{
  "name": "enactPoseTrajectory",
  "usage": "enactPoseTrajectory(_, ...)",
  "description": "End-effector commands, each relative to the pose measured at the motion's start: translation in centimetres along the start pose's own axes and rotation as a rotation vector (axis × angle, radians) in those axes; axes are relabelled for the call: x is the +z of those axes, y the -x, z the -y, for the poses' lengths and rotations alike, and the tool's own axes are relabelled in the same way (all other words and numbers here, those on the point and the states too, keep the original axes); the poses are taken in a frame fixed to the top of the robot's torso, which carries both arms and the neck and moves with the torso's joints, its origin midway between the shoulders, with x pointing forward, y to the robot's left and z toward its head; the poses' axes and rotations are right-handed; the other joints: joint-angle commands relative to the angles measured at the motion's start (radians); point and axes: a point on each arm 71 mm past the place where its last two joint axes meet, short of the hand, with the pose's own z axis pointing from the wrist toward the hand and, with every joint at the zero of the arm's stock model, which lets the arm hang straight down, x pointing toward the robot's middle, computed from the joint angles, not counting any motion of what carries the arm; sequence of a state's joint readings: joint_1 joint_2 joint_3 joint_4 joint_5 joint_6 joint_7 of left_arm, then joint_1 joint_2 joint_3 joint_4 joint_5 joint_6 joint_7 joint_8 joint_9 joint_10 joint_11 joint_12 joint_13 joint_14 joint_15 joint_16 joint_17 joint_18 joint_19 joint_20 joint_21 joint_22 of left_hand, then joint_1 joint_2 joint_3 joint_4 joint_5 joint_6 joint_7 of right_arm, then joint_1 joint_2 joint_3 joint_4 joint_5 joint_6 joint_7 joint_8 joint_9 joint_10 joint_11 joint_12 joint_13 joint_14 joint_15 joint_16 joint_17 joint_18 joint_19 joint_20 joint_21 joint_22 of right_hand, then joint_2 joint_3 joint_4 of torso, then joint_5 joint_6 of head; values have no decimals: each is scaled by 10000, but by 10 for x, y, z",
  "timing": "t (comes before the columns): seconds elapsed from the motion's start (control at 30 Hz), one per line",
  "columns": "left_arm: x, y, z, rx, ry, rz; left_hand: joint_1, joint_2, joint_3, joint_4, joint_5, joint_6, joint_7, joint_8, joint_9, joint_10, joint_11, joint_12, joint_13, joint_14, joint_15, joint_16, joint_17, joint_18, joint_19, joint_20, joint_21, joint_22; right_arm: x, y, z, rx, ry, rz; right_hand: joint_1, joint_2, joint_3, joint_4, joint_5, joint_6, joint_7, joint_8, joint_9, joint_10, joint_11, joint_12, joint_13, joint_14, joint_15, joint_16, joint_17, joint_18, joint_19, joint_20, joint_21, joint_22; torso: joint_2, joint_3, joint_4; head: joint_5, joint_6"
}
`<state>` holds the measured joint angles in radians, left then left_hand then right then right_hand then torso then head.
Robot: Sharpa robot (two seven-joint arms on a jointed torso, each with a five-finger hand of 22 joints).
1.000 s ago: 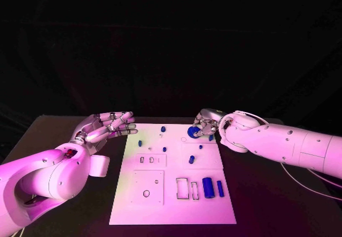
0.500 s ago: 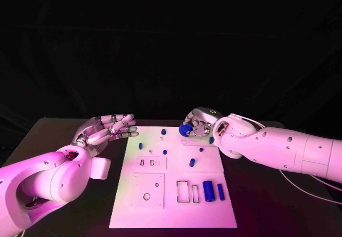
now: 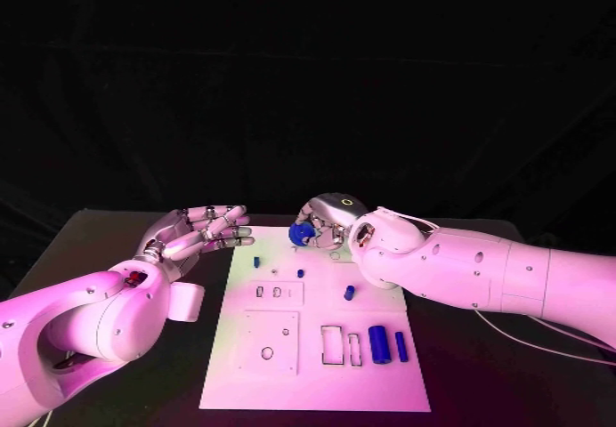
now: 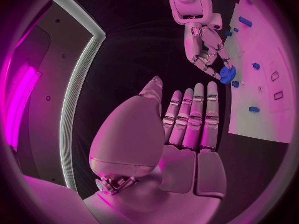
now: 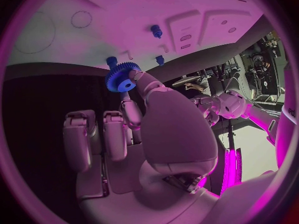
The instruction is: Assemble the parts on the task board
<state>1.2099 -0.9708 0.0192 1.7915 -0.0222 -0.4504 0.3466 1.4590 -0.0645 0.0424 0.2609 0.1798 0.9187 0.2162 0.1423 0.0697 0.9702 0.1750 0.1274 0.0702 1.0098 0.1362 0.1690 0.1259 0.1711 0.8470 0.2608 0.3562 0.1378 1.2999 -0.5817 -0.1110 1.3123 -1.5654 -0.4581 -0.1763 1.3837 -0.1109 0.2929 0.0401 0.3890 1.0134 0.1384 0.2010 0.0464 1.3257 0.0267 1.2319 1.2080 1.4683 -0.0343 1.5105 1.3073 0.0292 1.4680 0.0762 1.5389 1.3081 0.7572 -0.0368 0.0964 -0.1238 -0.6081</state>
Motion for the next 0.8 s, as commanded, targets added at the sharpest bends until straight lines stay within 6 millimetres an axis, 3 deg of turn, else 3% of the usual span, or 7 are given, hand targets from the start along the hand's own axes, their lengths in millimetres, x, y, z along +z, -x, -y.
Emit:
enactPoseTrajectory(0.03, 1, -3, 1, -44, -80, -240, 104, 34, -42, 26, -46, 5, 40, -36, -11, 26, 32, -31, -13, 51, 47, -59, 11, 130, 66, 13, 56, 6, 4, -8, -4, -363, 34, -142, -150, -16, 110, 10, -62, 581, -300, 99, 1088, 86, -13, 23, 24, 760, -68, 49, 1390, -192, 750, -56, 60, 2289, 9, -1, -7, 40, -28)
enactPoseTrajectory(0.23, 1, -3, 1, -45, -76, -244, 104, 34, -42, 26, -46, 5, 40, -36, -11, 26, 32, -31, -13, 51, 47, -59, 11, 130, 66, 13, 56, 6, 7, -21, -12, -326, 125, -505, -181, -31, 142, 15, -83, 571, -295, 88, 1089, 81, -8, 15, 19, 760, -66, 49, 1389, -190, 745, -55, 55, 2283, 10, 10, -14, 78, -68)
enactPoseTrajectory(0.6, 0, -3, 1, -38, -72, -226, 104, 34, -42, 26, -46, 5, 40, -36, -11, 26, 32, -31, -13, 51, 47, -59, 11, 130, 66, 13, 56, 6, 9, -29, -12, -402, 1, -959, -316, -103, 229, 39, -181, 531, -276, 46, 1096, 72, 9, 3, 19, 761, -51, 52, 1397, -190, 744, -46, 54, 2284, -4, 21, -51, 121, -120)
enactPoseTrajectory(0.8, 0, -2, 1, -37, -69, -223, 116, 40, -42, 22, -47, 5, 39, -44, -11, 24, 32, -43, -14, 59, 46, -66, 16, 130, 65, 12, 57, 4, 9, -32, -11, -465, -96, -1116, -469, -204, 282, 72, -313, 416, -233, -43, 1083, 4, 44, -77, -47, 755, -26, 42, 1375, -180, 716, -28, 27, 2254, -4, 25, -39, 113, -130)
